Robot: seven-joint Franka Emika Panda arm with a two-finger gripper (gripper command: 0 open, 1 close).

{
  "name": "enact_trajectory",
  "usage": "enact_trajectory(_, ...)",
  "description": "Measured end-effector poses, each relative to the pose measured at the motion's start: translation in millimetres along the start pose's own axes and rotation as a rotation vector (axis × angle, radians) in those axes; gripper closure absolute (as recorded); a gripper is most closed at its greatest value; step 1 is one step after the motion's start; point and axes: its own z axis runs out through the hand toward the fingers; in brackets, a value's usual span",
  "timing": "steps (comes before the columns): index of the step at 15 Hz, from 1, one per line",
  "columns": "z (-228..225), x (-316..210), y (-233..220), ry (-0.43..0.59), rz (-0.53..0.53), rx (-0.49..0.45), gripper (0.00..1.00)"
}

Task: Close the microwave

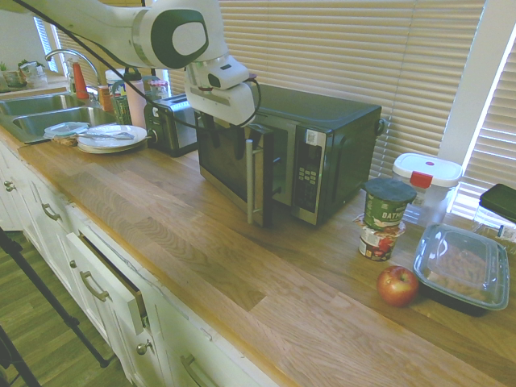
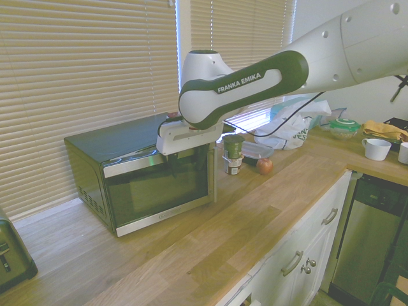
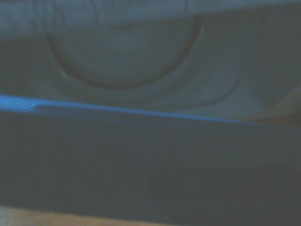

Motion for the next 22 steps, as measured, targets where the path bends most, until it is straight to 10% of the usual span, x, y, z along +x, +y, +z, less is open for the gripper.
enact_trajectory(13,8.3,32.7,-37.9,-0.038,0.006,-0.018,0.00)
enact_trajectory(22,23.1,-14.0,54.8,-0.059,-0.006,-0.063,0.00)
